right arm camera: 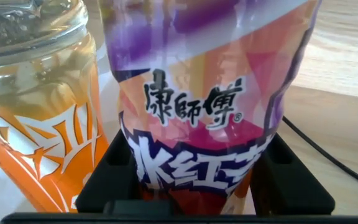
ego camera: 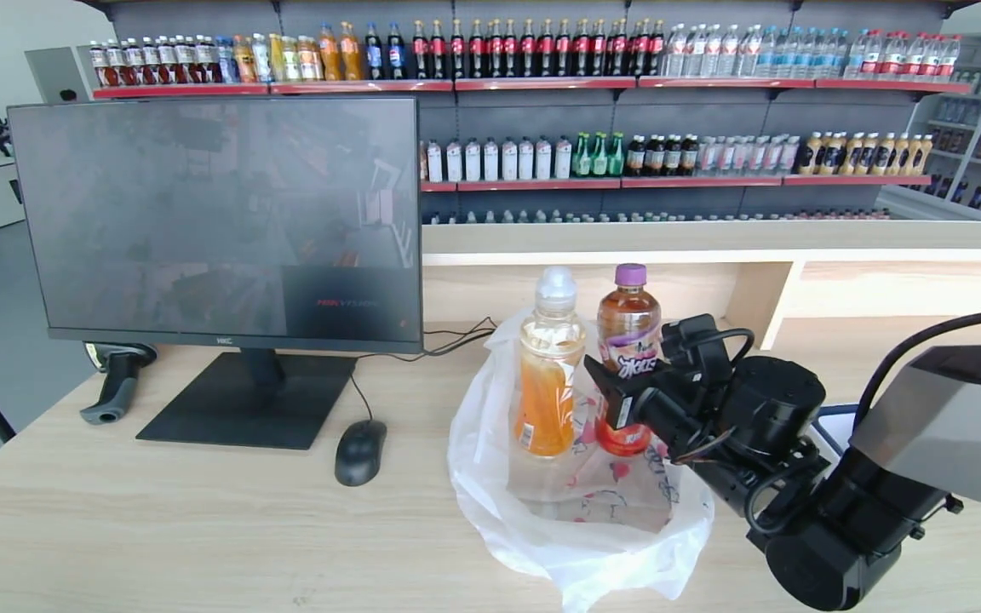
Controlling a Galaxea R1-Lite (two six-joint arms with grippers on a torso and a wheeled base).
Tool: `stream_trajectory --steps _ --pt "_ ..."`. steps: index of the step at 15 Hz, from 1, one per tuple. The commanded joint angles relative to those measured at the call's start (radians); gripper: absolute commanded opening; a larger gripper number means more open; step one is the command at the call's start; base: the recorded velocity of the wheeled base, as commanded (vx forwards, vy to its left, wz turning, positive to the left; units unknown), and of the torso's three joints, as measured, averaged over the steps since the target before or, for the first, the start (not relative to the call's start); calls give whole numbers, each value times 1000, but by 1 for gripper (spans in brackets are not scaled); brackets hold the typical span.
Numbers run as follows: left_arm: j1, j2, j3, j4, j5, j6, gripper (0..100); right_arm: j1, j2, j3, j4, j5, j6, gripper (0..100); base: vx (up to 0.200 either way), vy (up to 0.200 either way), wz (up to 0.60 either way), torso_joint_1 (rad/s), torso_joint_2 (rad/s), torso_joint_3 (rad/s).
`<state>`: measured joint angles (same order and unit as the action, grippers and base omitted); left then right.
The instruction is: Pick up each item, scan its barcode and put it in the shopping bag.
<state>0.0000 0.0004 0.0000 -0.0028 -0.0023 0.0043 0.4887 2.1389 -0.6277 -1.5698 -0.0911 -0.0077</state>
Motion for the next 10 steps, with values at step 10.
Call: stream_trajectory --steps 10 --pt "0 0 0 0 1 0 100 8 7 88 -1 -1 0 0 0 0 0 0 0 0"
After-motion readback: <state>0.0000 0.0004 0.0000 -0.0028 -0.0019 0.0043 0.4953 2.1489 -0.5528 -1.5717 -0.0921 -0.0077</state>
